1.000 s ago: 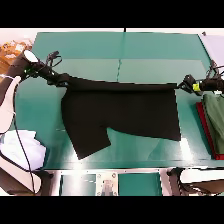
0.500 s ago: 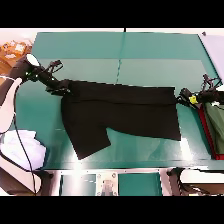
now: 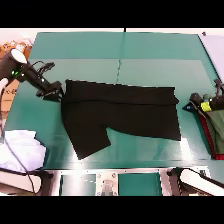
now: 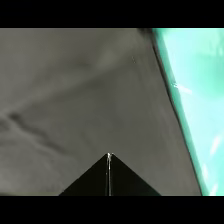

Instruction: Fold the shirts.

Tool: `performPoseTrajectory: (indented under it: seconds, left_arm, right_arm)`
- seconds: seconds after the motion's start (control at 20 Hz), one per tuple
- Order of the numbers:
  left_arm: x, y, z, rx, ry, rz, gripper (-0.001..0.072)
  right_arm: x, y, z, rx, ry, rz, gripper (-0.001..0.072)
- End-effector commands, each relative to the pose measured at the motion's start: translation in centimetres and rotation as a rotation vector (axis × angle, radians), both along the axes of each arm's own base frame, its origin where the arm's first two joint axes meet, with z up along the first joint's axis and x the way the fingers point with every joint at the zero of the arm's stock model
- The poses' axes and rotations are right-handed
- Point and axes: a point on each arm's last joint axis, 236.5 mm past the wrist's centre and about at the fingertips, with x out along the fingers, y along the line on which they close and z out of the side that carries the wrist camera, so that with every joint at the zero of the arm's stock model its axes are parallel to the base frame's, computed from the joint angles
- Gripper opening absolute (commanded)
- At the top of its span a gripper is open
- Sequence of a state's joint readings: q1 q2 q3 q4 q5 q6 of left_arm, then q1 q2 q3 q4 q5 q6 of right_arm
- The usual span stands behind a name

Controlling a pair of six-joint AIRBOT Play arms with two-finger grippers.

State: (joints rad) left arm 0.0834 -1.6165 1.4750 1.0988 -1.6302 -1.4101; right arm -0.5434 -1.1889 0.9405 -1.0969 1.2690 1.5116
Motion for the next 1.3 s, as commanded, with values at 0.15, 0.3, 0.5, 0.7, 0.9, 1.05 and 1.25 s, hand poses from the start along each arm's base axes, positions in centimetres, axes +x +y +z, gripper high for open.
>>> performPoseTrajectory:
  seconds: [0.15,0.3,0.5,0.7,0.9,1.05,1.25]
  left_arm:
    - [-10.4,-0.5,-2.9,0.038,-0.008,0.135,0.0521]
    - [-14.7,-1.0,-7.0,0.063,0.033,0.175,0.0594]
    - [-17.2,-4.0,-10.6,0.019,0.059,0.215,0.0594]
    - [-16.7,-7.5,-11.9,-0.043,0.011,0.271,0.0593]
    - [-15.7,-9.5,-10.7,-0.122,-0.023,0.243,0.0191]
    - [-15.3,-10.0,-8.9,-0.140,-0.039,0.151,0.0029]
    - [-15.5,-8.9,-6.5,-0.085,-0.027,0.030,0.0028]
  right_arm:
    - [-9.6,2.9,-1.9,-0.031,0.078,-0.135,0.0019]
    - [-12.3,5.0,-4.7,0.025,0.150,-0.143,0.0470]
    - [-12.4,6.2,-7.7,0.073,0.132,-0.219,0.0487]
    - [-10.9,5.5,-9.6,0.071,0.067,-0.324,0.0487]
    - [-8.5,3.8,-10.1,0.059,-0.009,-0.431,0.0487]
    - [-7.4,3.8,-10.6,0.109,-0.015,-0.496,0.0481]
    - [-7.7,4.5,-10.9,0.110,0.001,-0.401,0.0015]
